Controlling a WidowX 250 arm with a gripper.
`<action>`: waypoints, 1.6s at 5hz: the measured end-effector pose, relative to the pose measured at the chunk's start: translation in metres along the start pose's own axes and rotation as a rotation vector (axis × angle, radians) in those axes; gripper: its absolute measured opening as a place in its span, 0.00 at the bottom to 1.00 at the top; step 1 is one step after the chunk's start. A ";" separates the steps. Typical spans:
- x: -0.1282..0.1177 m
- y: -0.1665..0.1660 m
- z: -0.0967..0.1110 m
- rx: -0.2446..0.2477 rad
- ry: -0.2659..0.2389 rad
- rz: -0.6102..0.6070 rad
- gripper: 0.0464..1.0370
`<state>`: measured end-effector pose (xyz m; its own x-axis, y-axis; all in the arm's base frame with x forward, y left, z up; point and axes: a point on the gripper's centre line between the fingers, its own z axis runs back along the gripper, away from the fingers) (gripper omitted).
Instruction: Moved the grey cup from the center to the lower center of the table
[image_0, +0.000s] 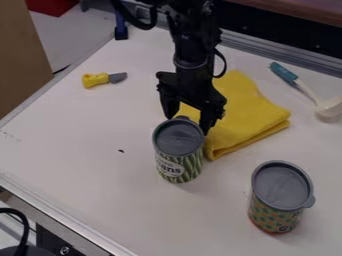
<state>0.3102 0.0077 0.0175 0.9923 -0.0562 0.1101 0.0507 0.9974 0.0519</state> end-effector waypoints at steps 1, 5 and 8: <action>-0.010 -0.004 0.000 -0.008 0.019 -0.014 0.96; -0.054 -0.021 -0.002 -0.006 0.048 -0.064 0.96; -0.068 -0.032 -0.006 0.005 0.045 -0.065 0.96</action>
<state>0.2418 -0.0202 0.0026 0.9910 -0.1188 0.0613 0.1150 0.9914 0.0624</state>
